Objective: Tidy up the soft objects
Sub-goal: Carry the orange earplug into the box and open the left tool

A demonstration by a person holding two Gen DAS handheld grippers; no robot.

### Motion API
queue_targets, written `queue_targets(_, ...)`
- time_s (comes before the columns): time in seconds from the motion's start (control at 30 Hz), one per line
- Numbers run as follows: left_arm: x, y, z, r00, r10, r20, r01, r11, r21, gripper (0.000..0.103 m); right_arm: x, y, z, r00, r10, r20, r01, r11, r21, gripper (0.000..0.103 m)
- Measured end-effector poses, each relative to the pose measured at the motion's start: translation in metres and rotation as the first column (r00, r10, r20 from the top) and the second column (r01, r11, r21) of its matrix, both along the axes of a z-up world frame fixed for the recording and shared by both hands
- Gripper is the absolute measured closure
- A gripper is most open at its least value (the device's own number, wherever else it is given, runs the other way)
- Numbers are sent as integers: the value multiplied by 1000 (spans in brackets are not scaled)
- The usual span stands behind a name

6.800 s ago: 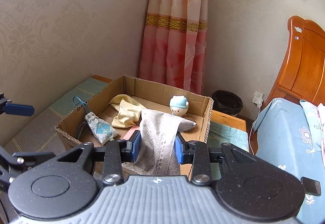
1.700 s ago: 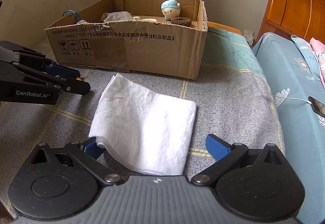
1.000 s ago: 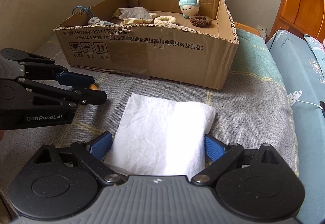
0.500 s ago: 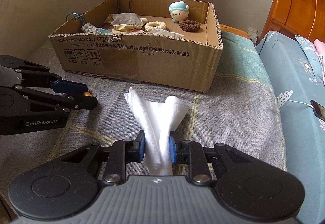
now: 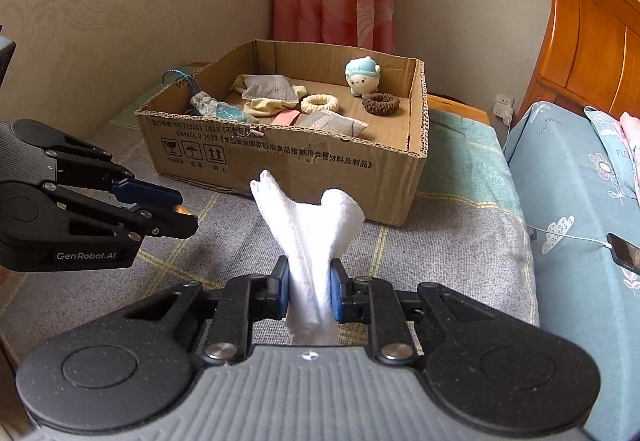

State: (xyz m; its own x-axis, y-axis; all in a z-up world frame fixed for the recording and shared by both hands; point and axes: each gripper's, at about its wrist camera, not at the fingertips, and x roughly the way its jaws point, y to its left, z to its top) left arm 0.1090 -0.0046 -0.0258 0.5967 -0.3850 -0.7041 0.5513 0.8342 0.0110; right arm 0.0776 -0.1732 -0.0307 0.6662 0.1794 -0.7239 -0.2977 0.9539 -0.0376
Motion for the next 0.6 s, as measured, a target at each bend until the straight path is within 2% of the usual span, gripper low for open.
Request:
queue_targets(0.23,14,-8,46,992,-3,130,4,1000,-11,82,-3,-9,25,998,10,70,-10,1000,-9,80)
queue_targets(0.33,33,-15,55,986,9,165,-6,1000,-15,82,-2,-11,35,995,15,102,-13,1000,-13,80)
queue_targets(0.47,66,-25,53,985,37,167,-34,999,-22,81,3,-14,43,992,10,128,-8,1000,-20,80)
queue_targets(0.57,85,-27,41,980,95,174,-91,995,-33,68,6,-16,43,991,3,132,-1,1000,-15,80)
queue_targets(0.6,89,-27,38,982,97,160,-93,995,-34,54,7,-17,43,991,1,130,1,1000,-13,80)
